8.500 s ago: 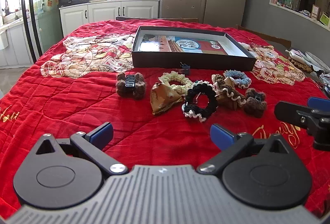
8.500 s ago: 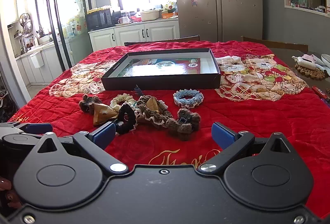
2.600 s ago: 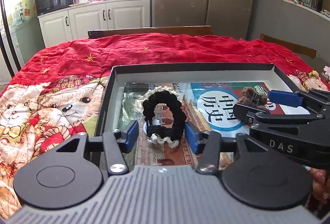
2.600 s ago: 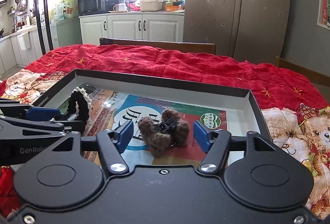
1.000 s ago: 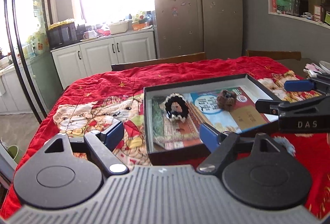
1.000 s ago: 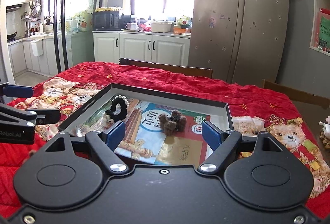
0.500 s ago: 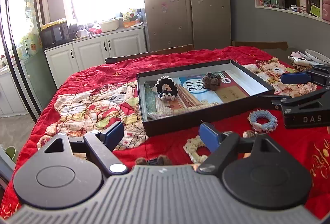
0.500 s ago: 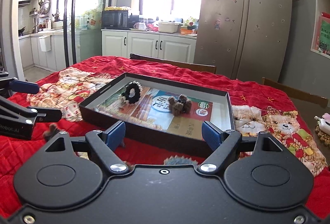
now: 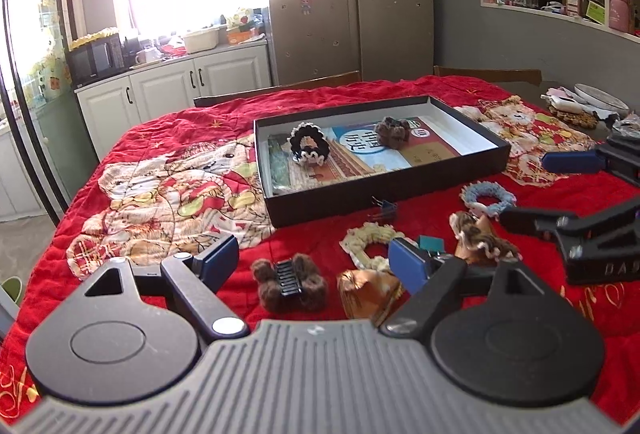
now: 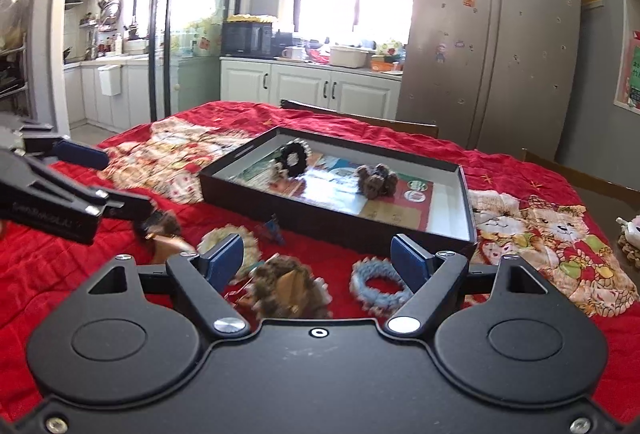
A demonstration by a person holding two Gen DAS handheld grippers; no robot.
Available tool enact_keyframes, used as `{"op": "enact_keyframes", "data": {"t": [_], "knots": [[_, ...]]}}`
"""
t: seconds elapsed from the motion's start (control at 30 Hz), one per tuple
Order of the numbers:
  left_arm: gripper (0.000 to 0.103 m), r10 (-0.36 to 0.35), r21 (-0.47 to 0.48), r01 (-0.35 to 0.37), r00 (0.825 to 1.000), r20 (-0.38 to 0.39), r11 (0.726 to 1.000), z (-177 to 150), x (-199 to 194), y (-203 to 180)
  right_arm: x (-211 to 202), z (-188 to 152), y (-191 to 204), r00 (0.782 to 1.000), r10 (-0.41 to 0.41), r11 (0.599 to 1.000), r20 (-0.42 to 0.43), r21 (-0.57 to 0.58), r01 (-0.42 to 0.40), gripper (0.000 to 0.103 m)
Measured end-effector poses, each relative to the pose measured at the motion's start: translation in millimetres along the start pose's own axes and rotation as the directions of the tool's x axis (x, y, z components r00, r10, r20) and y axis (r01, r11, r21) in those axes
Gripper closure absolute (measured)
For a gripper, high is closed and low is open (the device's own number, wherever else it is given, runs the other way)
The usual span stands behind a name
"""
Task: Organize objects
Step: 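Withdraw both tools from the box toward the remaining accessories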
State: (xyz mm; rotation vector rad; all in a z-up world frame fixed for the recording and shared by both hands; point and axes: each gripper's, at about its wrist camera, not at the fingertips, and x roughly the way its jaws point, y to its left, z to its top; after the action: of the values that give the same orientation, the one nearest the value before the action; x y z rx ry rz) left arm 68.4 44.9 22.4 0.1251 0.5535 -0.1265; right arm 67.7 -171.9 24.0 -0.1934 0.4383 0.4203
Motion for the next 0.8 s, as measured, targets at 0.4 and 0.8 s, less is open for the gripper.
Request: {"op": "enact_keyframes", "data": {"t": [0.4,0.8], "knots": [[0.013,-0.026,0.000,0.026,0.999,-0.033,1.000,-16,7,-3,4,-21,19,0.998,0.059,0.997,-0.023,-0.045,-0.060,0.029],[0.013,-0.034,-0.006,0.034,0.997,-0.074,0.999,-27,22,-4,13,-29,21,0.997,0.064,0.996,-0.051,-0.065,-0.067,0.043]]}}
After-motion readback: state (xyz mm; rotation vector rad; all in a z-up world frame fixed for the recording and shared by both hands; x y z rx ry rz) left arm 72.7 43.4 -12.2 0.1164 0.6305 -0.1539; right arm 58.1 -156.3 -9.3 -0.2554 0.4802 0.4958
